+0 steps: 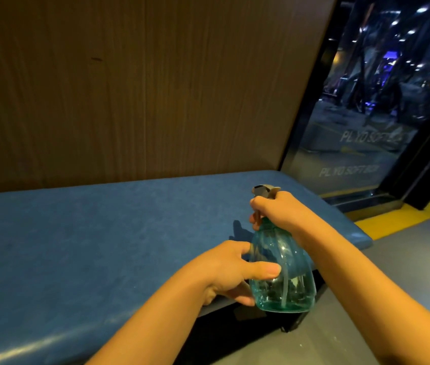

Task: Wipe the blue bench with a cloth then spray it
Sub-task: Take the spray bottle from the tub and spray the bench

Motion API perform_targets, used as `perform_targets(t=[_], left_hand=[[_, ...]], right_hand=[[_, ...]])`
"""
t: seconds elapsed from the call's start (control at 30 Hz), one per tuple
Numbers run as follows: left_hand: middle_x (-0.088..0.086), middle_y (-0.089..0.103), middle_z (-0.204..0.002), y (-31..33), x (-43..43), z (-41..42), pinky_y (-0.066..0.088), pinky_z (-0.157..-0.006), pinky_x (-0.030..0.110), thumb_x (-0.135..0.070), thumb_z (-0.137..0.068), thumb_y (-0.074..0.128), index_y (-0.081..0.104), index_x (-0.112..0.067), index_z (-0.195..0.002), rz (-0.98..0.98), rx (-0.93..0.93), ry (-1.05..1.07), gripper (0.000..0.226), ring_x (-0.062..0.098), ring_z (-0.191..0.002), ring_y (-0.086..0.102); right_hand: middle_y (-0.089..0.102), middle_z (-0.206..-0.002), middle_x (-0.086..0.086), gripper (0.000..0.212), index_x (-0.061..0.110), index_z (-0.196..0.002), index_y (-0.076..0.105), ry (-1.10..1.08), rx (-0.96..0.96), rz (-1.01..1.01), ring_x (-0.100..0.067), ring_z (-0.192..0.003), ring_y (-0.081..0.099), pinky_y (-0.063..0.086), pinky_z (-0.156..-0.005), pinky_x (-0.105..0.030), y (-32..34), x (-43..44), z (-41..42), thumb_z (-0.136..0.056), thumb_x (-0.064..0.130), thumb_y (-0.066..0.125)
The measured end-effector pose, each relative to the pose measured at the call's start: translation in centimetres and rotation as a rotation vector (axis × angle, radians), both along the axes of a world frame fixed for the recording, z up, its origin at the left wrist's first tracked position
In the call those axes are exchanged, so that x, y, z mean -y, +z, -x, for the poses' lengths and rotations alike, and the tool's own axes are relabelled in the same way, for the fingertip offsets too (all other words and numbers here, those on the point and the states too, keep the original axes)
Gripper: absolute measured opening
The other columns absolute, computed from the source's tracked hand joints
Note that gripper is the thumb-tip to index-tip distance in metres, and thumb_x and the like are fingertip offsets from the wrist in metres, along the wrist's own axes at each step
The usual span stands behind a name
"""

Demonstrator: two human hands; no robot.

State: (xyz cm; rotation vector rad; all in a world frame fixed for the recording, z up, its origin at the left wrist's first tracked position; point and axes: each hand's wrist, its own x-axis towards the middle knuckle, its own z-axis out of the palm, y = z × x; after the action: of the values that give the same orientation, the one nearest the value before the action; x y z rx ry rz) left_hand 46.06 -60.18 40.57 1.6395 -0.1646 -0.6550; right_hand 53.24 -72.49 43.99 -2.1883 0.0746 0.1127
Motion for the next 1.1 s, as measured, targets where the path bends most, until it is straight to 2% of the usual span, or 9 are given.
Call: perform_targets(t=[0.1, 0.23, 0.33, 0.43, 0.53, 0.73, 0.8, 0.9, 1.1], left_hand=[[-0.001, 0.07, -0.092, -0.3, 1.0, -0.1, 0.058, -0.082, 0.033, -0.032, -0.084, 0.065, 0.061, -0.025, -0.089, 0.003, -0.006, 0.007, 0.009, 0.018, -0.081, 0.067], [-0.003, 0.068, -0.093, -0.6, 2.2, 0.0, 0.057, -0.08, 0.03, -0.034, -0.085, 0.064, 0.053, -0.024, -0.085, 0.033, -0.025, 0.104, 0.015, 0.011, -0.08, 0.065], [0.002, 0.061, -0.114, -0.7, 3.0, -0.7, 0.057, -0.079, 0.031, -0.038, -0.084, 0.063, 0.047, -0.022, -0.093, 0.077, -0.017, 0.242, 0.024, 0.014, -0.094, 0.063], [-0.004, 0.058, -0.106, -0.3, 3.8, -1.4, 0.053, -0.087, 0.032, -0.035, -0.087, 0.06, 0.048, -0.023, -0.101, 0.111, 0.022, 0.358, 0.022, 0.008, -0.087, 0.058], [-0.002, 0.057, -0.128, -0.5, 4.4, -2.6, 0.048, -0.097, 0.036, -0.034, -0.088, 0.058, 0.045, -0.021, -0.131, 0.144, 0.085, 0.358, 0.047, 0.015, -0.112, 0.057], [0.003, 0.05, -0.141, -0.6, 5.0, -4.6, 0.045, -0.1, 0.035, -0.028, -0.091, 0.056, 0.036, -0.017, -0.143, 0.214, 0.012, 0.318, 0.057, 0.021, -0.124, 0.052], [0.002, 0.055, -0.134, -0.7, 5.2, -4.8, 0.047, -0.097, 0.033, -0.023, -0.093, 0.053, 0.044, -0.016, -0.137, 0.226, 0.007, 0.294, 0.045, 0.019, -0.118, 0.056], [-0.002, 0.064, -0.109, -0.4, 5.6, -4.5, 0.049, -0.075, 0.019, -0.017, -0.096, 0.048, 0.056, -0.018, -0.114, 0.259, 0.009, 0.263, 0.02, 0.009, -0.094, 0.061], [-0.006, 0.062, -0.098, 0.3, 6.6, -3.5, 0.047, -0.068, 0.017, -0.018, -0.096, 0.047, 0.057, -0.026, -0.095, 0.214, 0.005, 0.24, 0.013, 0.007, -0.087, 0.059]], right_hand=[[0.065, -0.066, -0.01, 0.016, 0.003, -0.077, 0.057, -0.053, -0.003, 0.017, -0.026, -0.067, 0.052, 0.043, -0.065, -0.035, -0.3, 1.3, -0.2, -0.083, 0.015, 0.05], [0.067, -0.073, -0.013, 0.015, 0.003, -0.078, 0.056, -0.08, -0.023, -0.055, -0.027, -0.068, 0.053, 0.044, -0.067, -0.036, -0.5, 2.4, -1.0, -0.082, 0.017, 0.052], [0.067, -0.081, -0.017, 0.016, 0.003, -0.079, 0.055, -0.108, -0.024, -0.162, -0.028, -0.072, 0.058, 0.049, -0.073, -0.04, 0.1, 3.0, -2.2, -0.084, 0.019, 0.056], [0.064, -0.077, -0.017, 0.02, 0.007, -0.07, 0.054, -0.156, 0.031, -0.225, -0.029, -0.075, 0.062, 0.051, -0.075, -0.041, 0.9, 3.1, -4.1, -0.085, 0.019, 0.057], [0.058, -0.071, -0.015, 0.019, 0.008, -0.067, 0.051, -0.204, 0.074, -0.232, -0.03, -0.07, 0.06, 0.049, -0.071, -0.041, 1.4, 2.9, -5.9, -0.085, 0.015, 0.053], [0.054, -0.083, -0.016, 0.019, 0.01, -0.069, 0.049, -0.336, 0.07, -0.223, -0.029, -0.076, 0.053, 0.048, -0.071, -0.042, 1.0, 4.3, -7.5, -0.085, 0.021, 0.051], [0.055, -0.083, -0.017, 0.019, 0.01, -0.071, 0.05, -0.344, 0.052, -0.246, -0.029, -0.077, 0.053, 0.045, -0.07, -0.04, 0.7, 5.0, -7.4, -0.085, 0.021, 0.053], [0.057, -0.078, -0.017, 0.017, 0.007, -0.07, 0.053, -0.365, 0.053, -0.224, -0.031, -0.076, 0.056, 0.046, -0.071, -0.04, 0.5, 6.1, -7.3, -0.084, 0.017, 0.052], [0.058, -0.072, -0.015, 0.017, 0.005, -0.071, 0.052, -0.323, 0.016, -0.295, -0.027, -0.065, 0.058, 0.05, -0.072, -0.041, 0.8, 7.1, -6.0, -0.086, 0.013, 0.052]])
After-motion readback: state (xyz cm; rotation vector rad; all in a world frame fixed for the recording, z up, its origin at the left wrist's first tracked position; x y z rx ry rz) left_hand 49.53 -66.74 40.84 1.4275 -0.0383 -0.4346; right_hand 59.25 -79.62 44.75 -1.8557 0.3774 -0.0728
